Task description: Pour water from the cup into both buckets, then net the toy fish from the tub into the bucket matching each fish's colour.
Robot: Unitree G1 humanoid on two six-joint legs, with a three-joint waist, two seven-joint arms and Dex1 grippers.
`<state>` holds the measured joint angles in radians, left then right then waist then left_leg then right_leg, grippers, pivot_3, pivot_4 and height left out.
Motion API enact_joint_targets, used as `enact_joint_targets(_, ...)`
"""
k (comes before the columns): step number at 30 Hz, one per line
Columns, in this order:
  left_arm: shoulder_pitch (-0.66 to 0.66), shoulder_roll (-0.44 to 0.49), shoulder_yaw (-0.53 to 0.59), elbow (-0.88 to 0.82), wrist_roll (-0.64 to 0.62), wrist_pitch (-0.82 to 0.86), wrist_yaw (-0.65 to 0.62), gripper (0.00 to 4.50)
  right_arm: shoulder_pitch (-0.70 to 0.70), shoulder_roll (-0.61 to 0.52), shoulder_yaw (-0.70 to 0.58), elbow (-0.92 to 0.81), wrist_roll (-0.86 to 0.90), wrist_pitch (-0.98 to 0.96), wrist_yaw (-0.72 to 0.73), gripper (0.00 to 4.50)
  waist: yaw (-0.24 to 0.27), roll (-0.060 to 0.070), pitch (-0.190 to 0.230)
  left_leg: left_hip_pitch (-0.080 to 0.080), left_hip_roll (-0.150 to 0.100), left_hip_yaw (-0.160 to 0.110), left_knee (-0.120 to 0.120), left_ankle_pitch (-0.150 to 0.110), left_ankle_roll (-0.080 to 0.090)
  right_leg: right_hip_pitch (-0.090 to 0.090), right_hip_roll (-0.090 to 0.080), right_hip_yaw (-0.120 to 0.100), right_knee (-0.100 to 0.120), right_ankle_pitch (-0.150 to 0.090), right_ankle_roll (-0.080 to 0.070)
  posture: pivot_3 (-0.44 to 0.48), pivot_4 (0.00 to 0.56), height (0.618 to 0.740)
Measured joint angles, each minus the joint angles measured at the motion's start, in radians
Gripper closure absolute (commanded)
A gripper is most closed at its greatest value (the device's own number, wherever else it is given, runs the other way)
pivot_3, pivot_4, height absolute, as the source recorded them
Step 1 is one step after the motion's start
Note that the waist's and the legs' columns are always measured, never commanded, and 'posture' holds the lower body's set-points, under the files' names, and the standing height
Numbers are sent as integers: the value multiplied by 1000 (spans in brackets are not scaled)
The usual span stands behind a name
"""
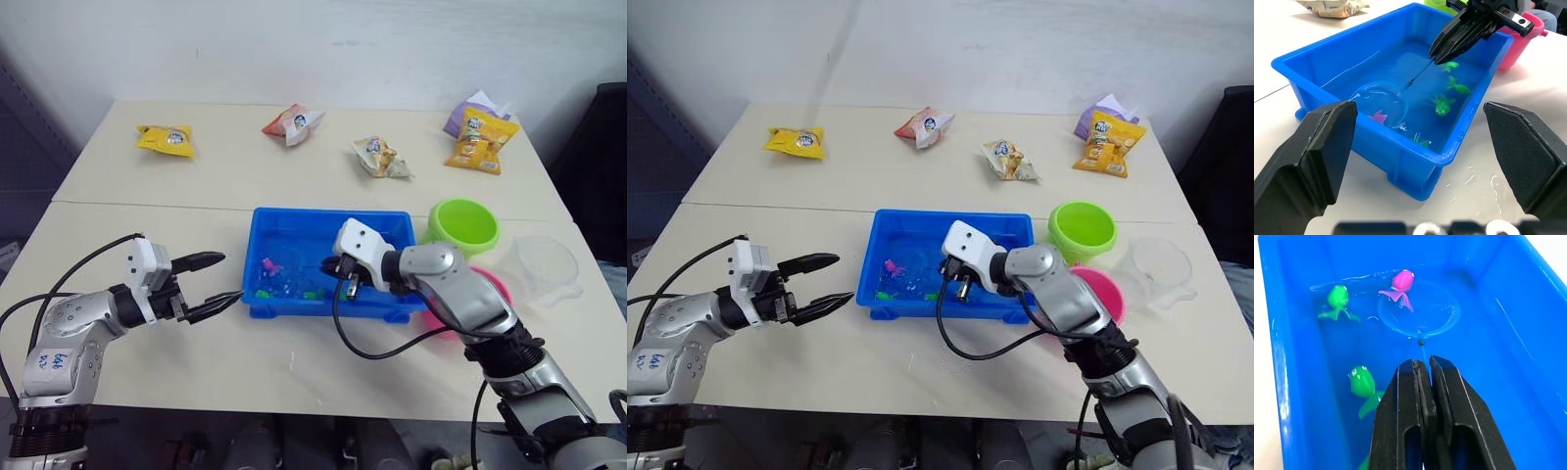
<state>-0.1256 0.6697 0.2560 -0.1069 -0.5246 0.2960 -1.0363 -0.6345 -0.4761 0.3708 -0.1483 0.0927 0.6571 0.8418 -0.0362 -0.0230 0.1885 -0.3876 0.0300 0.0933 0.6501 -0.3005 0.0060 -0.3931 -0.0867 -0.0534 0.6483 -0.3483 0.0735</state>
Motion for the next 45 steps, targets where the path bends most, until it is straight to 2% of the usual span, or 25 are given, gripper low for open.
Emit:
enact_joint_targets(8, -5, 3, 1, 7, 0, -3, -4, 39, 38, -63, -76, -67, 53, -6, 32, 4500, 3, 0, 0, 0, 0, 0, 0, 0, 0, 0, 0, 0, 0, 0, 0, 0, 150, 738)
enact_joint_targets(12, -19, 4, 1, 13, -2, -8, -17, 39, 87, -91, -120, -107, 89, -32, 56, 4500, 6, 0, 0, 0, 0, 0, 0, 0, 0, 0, 0, 0, 0, 0, 0, 0, 150, 738)
enact_joint_targets(16, -40, 11, -1, 33, -11, -11, -54, 39, 177, -146, -218, -187, 147, -39, 71, 4500, 9, 0, 0, 0, 0, 0, 0, 0, 0, 1, 0, -1, -1, 0, 0, 0, 150, 738)
enact_joint_targets(21, -111, 21, -18, 41, -44, 20, -107, 39, 322, -159, -407, -315, 291, 17, 55, 4500, 11, 0, 0, 0, 0, -1, 0, 0, 0, 2, 0, -1, -1, 0, 0, 0, 150, 738)
enact_joint_targets(26, -181, -4, -106, 42, -59, 42, -159, 39, 557, -197, -645, -485, 400, 33, 36, 4500, 13, 0, 0, 0, 0, -1, 0, 0, 0, 2, 1, -1, -1, 0, 0, 0, 150, 738)
enact_joint_targets(35, -311, -49, -198, 89, -62, 41, -239, 39, 832, -171, -939, -605, 488, -18, -12, 4500, 13, 0, 0, 2, 0, 0, 1, 1, -1, 3, 5, 2, 1, 0, 1, 0, 150, 738)
enact_joint_targets(37, -343, -73, -220, 116, -61, 41, -256, 39, 901, -143, -1009, -631, 501, -42, -16, 4500, 15, 0, 0, 2, 0, 0, 2, 2, -1, 3, 5, 2, 1, 0, 1, 0, 150, 738)
enact_joint_targets(40, -383, -103, -262, 162, -57, 38, -286, 39, 1080, -76, -1137, -657, 497, -141, 6, 4500, 20, 0, 0, 2, 0, 0, 2, 2, -1, 3, 6, 3, 1, 0, 1, 0, 150, 738)
enact_joint_targets(45, -423, -116, -278, 199, -45, 31, -301, 39, 1225, -8, -1207, -648, 460, -277, 23, 4500, 19, 0, -1, 3, 1, 1, 3, 2, -1, 3, 6, 5, 4, 0, 1, 0, 150, 738)
